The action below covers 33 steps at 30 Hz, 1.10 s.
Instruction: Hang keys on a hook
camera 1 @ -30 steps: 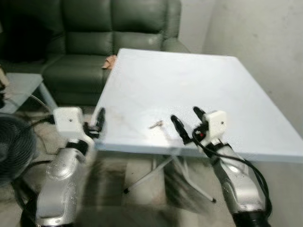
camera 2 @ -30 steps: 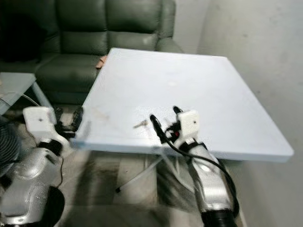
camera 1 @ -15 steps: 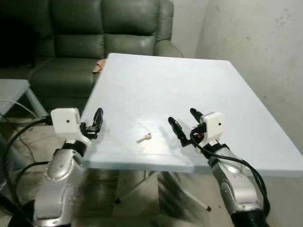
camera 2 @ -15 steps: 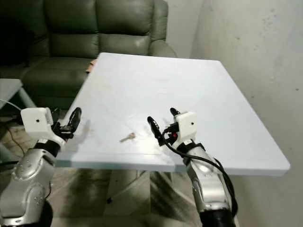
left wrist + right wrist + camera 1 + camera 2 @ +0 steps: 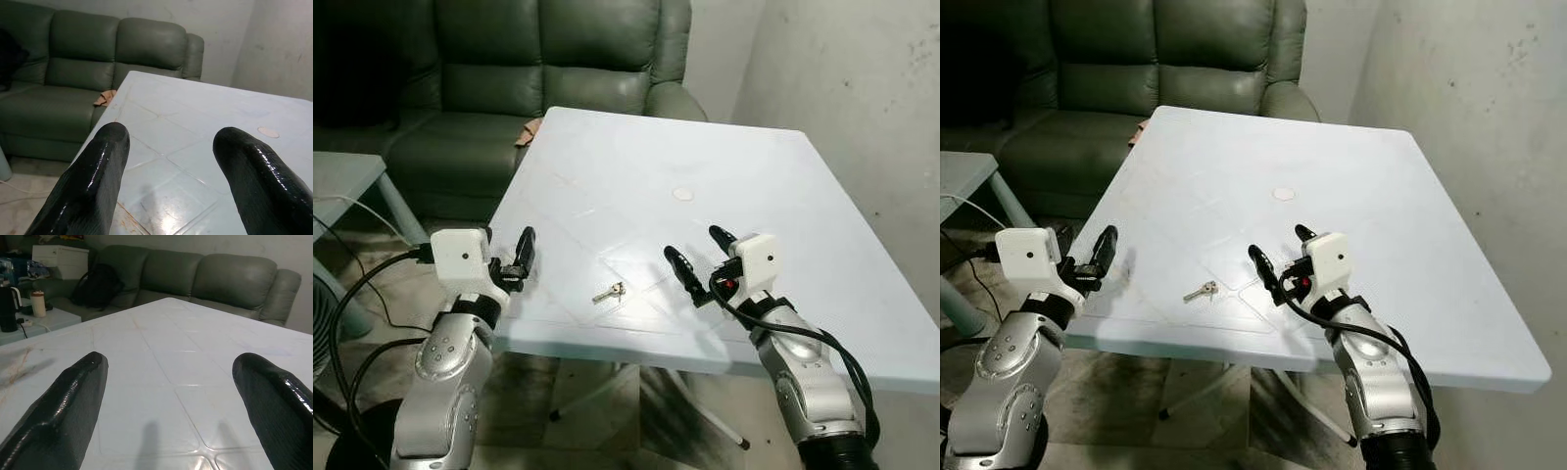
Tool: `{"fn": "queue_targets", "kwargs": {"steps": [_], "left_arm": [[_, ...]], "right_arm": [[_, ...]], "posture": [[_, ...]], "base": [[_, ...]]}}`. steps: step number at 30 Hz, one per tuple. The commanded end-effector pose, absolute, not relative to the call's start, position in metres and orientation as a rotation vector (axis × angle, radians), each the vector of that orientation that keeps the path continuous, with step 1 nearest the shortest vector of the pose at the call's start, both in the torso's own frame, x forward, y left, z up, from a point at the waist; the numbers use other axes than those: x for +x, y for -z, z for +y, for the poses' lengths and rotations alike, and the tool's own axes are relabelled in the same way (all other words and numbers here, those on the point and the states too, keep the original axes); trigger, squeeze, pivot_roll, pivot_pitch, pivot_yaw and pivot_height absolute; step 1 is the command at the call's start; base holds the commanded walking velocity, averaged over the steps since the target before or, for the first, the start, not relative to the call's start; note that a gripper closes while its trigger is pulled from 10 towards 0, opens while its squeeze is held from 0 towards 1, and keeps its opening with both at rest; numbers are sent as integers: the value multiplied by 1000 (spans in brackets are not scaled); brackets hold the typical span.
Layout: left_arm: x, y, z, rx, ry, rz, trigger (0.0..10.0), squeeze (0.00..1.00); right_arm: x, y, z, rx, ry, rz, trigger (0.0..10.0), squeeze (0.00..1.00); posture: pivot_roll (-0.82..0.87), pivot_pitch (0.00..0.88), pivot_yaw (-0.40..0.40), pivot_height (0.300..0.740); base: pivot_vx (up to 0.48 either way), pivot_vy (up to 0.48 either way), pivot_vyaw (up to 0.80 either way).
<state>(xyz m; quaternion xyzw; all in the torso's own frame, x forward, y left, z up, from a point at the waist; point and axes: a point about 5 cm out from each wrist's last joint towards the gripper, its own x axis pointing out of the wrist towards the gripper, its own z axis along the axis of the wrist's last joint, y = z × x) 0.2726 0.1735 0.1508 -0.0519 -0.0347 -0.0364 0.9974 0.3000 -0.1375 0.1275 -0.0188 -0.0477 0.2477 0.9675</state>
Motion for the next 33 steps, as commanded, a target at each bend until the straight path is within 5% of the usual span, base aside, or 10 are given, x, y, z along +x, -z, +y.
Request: {"fn": "queue_targets", "kwargs": {"steps": [1, 9, 16, 25, 33], "left_arm": [[272, -156, 172, -91, 84, -93, 10000, 0], [271, -155, 171, -93, 84, -94, 10000, 0], [252, -143, 135, -87, 211, -53, 10000, 0], [236, -141, 123, -140, 221, -41, 10000, 0], [215, -136, 120, -153, 182, -3, 10000, 0]], "right_arm": [[303, -132, -138, -51, -506, -109, 10000, 0], [302, -131, -137, -53, -512, -106, 10000, 0], [309, -133, -134, -93, -515, -75, 10000, 0], [320, -139, -122, -91, -536, -42, 10000, 0], [330, -144, -102, -81, -599, 1, 10000, 0]], "posture": [[-65, 0, -43, 724], [-63, 0, -46, 724], [-44, 0, -68, 724], [-24, 2, -111, 724], [-2, 84, -142, 724]], "base": [[0, 0, 0], [0, 0, 0], [0, 0, 0], [0, 0, 0], [0, 0, 0]]}}
